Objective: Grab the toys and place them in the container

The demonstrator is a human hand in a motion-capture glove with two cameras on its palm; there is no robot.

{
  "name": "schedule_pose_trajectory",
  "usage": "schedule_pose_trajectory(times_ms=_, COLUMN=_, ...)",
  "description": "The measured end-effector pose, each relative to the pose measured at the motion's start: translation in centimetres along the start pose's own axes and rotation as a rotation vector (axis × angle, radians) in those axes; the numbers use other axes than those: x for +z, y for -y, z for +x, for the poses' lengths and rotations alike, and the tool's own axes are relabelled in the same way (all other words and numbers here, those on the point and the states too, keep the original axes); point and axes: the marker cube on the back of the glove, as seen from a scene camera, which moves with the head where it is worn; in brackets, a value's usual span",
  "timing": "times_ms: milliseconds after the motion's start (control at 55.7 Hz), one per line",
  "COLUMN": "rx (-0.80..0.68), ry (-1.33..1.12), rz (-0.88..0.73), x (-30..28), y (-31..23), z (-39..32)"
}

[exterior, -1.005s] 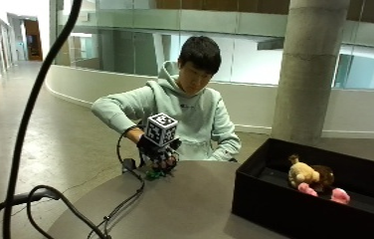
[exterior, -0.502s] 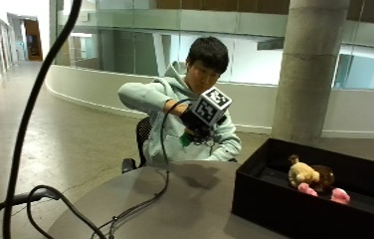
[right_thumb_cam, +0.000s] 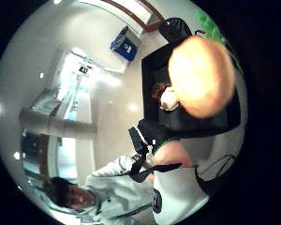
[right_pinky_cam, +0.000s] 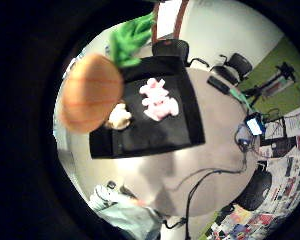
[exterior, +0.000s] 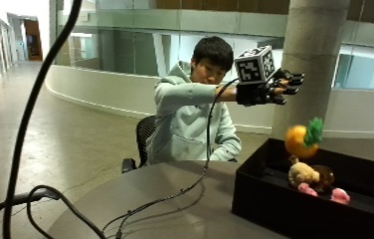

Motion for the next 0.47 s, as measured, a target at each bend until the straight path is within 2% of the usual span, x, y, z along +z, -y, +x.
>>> schedule_pose_trajectory(times_ms=287, rx=-0.005, ry=-0.080, rz=-0.030, x=-2.9, y=-0.6, z=1.2)
schedule_pose_trajectory(times_ms=466, rx=-0.016, ry=-0.143, rz=0.009, x=-5.4, y=-2.5, z=3.7)
